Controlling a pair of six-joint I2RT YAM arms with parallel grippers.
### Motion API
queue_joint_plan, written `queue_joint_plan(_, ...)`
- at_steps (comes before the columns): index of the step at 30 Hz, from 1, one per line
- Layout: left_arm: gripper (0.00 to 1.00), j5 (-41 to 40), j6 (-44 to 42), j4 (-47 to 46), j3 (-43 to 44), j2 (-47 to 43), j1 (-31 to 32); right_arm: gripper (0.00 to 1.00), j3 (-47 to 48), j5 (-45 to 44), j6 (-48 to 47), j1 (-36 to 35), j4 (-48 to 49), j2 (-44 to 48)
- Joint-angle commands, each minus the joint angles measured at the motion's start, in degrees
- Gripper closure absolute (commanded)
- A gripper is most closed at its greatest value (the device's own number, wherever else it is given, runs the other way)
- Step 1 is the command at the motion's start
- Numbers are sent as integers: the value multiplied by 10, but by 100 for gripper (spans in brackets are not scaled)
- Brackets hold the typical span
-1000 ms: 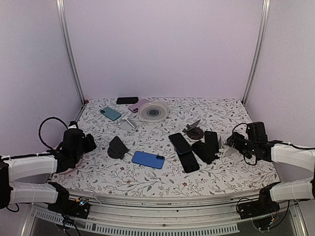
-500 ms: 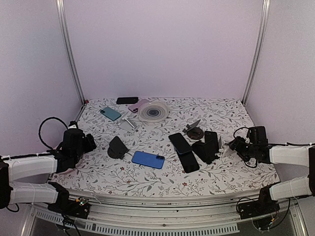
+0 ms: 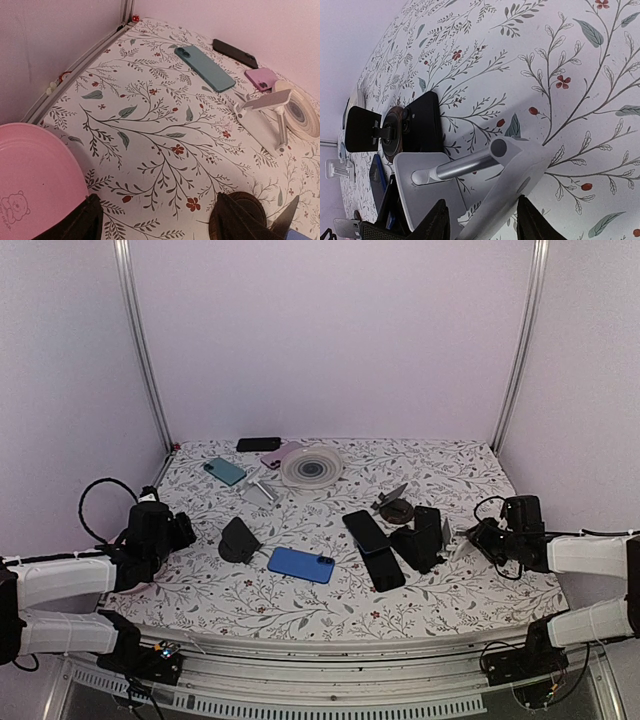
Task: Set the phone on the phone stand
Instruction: Pick up the phone stand at the center of the board.
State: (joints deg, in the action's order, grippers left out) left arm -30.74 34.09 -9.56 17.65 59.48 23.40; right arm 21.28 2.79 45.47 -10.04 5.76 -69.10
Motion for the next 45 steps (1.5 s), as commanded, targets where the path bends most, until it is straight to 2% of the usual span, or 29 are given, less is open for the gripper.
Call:
queue_joint_plan(1, 23, -11, -5, -10, 4, -5, 8, 56, -7, -5, -3, 3, -4, 1)
queue_joint_plan(17, 23, -11, -7, -10, 6, -1, 9, 80, -8, -31, -20, 4, -25, 43)
queue_joint_plan(21, 23, -11, -6, -9, 7, -1, 9, 90, -10, -31, -28, 3, -28, 58)
queue_joint_plan(25, 23, -11, -7, -9, 6, -1, 9, 96, -12, -27, -40, 3, -29, 77)
queue_joint_plan(32, 22, -11, -7, -9, 6, -3, 10, 97, -12, -3, -64, 3, -31, 107)
queue_joint_plan(37, 16, -17, -6, 4, 9, -11, 9, 97, -11, 15, -82, 3, -34, 158)
queue_joint_plan(45, 12, 76, -11, 21, 28, -58, 15, 98, 4, 99, -99, 2, -28, 246)
